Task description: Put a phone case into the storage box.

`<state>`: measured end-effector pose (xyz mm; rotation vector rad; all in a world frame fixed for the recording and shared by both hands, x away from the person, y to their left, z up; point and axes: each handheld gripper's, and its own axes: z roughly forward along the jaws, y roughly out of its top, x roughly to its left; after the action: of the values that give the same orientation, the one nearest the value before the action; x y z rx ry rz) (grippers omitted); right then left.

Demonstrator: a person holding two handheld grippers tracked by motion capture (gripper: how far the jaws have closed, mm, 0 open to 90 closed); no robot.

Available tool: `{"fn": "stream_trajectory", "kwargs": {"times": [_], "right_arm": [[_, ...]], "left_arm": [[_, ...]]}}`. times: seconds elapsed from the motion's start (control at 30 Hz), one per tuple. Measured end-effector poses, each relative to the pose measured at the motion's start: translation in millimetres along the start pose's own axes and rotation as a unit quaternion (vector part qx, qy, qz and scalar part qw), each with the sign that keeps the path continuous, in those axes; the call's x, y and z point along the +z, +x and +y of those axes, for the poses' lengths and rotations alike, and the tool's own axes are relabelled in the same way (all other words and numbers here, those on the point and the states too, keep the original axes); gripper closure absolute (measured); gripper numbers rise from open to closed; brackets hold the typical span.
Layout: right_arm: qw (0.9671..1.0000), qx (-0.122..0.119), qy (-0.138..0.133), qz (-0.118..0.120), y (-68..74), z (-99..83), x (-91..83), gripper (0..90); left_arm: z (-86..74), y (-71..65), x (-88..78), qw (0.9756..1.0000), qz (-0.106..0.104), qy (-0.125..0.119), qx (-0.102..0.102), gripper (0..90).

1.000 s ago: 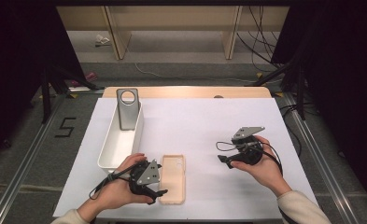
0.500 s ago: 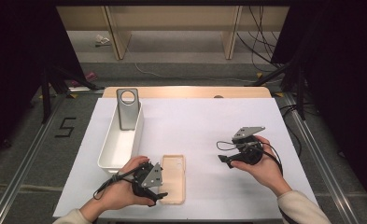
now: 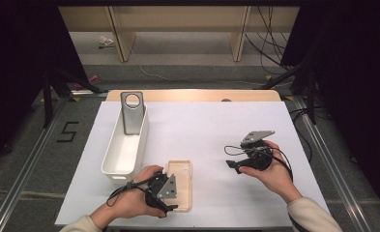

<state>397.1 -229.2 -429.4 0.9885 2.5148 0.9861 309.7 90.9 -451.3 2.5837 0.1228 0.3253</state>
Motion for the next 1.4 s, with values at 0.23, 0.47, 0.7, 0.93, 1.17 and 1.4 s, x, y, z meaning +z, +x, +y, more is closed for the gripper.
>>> {"fn": "stream_trajectory", "kwargs": {"times": [0.23, 0.47, 0.7, 0.93, 1.17, 1.4], "right_arm": [[1.0, 0.001, -0.001, 0.002, 0.1, 0.1, 0.5, 16.7], [1.0, 0.0, 0.0, 0.004, 0.6, 0.3, 0.7, 16.7], [1.0, -0.001, 0.001, 0.006, 0.7, 0.4, 1.2, 16.7], [1.0, 0.001, 0.0, 0.006, 1.0, 0.6, 1.1, 16.7], [1.0, 0.002, -0.002, 0.006, 0.6, 0.6, 0.6, 16.6], [1.0, 0.002, -0.004, 0.006, 0.6, 0.9, 0.0, 16.7]], "left_arm": [[4.5, -4.8, 9.0, 0.9991, -0.021, 0.027, 0.024, 24.4], [9.1, -9.2, 15.0, 0.9975, -0.028, 0.048, 0.043, 24.5], [12.5, -10.0, 18.2, 0.9958, -0.031, 0.063, 0.058, 24.4], [15.1, -11.5, 20.8, 0.9945, -0.029, 0.076, 0.066, 24.9], [17.3, -12.4, 23.6, 0.9936, -0.028, 0.083, 0.072, 25.0], [19.0, -12.4, 24.1, 0.9931, -0.028, 0.087, 0.074, 25.4]]}}
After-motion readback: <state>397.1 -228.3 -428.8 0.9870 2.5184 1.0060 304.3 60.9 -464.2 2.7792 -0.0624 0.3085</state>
